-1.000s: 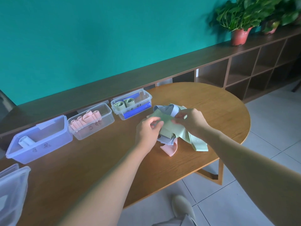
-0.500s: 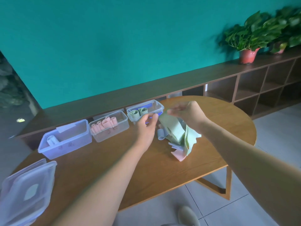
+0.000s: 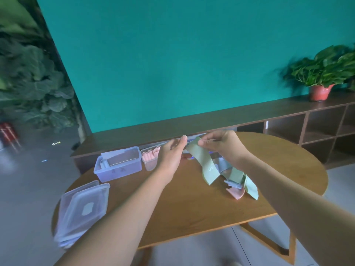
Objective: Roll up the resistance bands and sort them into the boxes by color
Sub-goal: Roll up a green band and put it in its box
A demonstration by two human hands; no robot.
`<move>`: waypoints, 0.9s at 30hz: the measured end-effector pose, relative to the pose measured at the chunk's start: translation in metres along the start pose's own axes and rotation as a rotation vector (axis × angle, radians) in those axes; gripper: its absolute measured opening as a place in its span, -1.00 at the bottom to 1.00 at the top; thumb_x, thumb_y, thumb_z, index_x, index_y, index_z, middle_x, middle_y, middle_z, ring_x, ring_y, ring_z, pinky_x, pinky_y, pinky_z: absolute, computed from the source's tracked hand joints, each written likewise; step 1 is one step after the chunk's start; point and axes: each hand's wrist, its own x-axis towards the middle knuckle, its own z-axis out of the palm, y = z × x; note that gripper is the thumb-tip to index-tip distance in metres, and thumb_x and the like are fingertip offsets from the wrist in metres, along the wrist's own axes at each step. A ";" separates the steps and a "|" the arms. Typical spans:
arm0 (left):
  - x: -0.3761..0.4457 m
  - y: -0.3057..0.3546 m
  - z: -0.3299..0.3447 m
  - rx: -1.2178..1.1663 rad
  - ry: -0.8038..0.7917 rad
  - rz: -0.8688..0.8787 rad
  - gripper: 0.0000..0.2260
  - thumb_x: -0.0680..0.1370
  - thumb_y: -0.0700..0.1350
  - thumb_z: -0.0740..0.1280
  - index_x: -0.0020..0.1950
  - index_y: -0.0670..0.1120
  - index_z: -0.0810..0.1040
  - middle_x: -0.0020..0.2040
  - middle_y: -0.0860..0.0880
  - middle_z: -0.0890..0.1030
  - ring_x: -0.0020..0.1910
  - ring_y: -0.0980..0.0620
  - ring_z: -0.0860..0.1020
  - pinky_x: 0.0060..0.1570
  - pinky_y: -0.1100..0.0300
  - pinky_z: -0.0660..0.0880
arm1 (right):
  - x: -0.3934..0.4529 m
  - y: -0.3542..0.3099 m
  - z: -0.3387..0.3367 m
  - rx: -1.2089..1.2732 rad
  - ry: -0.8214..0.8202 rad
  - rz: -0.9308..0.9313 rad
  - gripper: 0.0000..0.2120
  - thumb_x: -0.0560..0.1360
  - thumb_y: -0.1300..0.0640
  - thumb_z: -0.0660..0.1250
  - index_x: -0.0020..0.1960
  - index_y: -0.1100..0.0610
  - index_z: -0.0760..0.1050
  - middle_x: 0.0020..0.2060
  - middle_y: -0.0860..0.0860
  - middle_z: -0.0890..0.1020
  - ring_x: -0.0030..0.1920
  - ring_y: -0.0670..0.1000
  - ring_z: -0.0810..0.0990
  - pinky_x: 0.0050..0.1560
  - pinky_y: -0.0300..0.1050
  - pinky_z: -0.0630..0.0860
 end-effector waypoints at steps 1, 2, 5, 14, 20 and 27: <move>-0.004 0.004 -0.006 -0.013 0.009 0.034 -0.83 0.55 0.13 0.42 -0.05 0.06 0.70 -0.08 0.08 0.73 -0.07 0.00 0.70 0.15 -0.09 0.60 | -0.003 -0.006 0.005 0.012 -0.013 -0.005 -0.84 0.43 0.03 0.56 -0.09 0.10 0.72 -0.21 0.00 0.74 -0.09 0.10 0.72 -0.02 0.02 0.64; -0.007 0.008 -0.011 -0.022 0.021 0.058 -0.88 0.54 0.07 0.45 -0.03 0.06 0.71 -0.06 0.05 0.74 -0.03 -0.02 0.70 0.13 -0.13 0.62 | -0.006 -0.010 0.009 0.021 -0.022 -0.015 -0.84 0.43 0.04 0.56 -0.08 0.12 0.71 -0.20 0.02 0.75 -0.10 0.09 0.72 -0.01 0.00 0.64; -0.019 0.019 -0.027 -0.053 0.030 0.023 -0.91 0.57 0.00 0.44 0.02 0.02 0.69 -0.01 0.00 0.73 -0.04 -0.04 0.71 0.05 -0.07 0.66 | -0.015 -0.026 0.021 0.049 -0.050 -0.053 -0.85 0.44 0.08 0.55 -0.08 0.15 0.71 -0.18 0.02 0.75 -0.17 -0.05 0.69 -0.06 -0.18 0.61; -0.047 0.038 -0.065 -0.034 0.096 0.093 -0.93 0.57 -0.10 0.44 -0.06 0.05 0.70 -0.09 0.05 0.74 -0.05 -0.02 0.71 0.10 -0.02 0.64 | -0.035 -0.065 0.046 0.120 -0.101 -0.063 -0.92 0.45 0.19 0.55 -0.11 0.19 0.69 -0.20 -0.08 0.74 -0.26 -0.15 0.67 -0.28 -0.32 0.53; -0.056 0.061 -0.083 -0.138 0.151 0.241 -0.79 0.48 -0.34 0.49 -0.01 -0.05 0.69 -0.04 0.04 0.73 0.00 0.09 0.70 0.11 0.18 0.59 | -0.047 -0.080 0.052 0.098 -0.185 0.005 -0.81 0.46 0.12 0.54 -0.03 0.23 0.67 -0.20 -0.01 0.73 -0.23 -0.09 0.66 -0.23 -0.26 0.60; -0.070 0.066 -0.093 -0.102 0.049 0.327 -0.77 0.45 -0.39 0.49 -0.01 -0.10 0.69 -0.04 0.02 0.74 0.01 0.09 0.69 0.07 0.28 0.57 | -0.037 -0.082 0.062 0.465 -0.228 0.288 -0.37 0.52 -0.31 0.28 0.25 0.23 0.54 0.10 0.24 0.69 0.09 0.23 0.70 0.10 0.05 0.63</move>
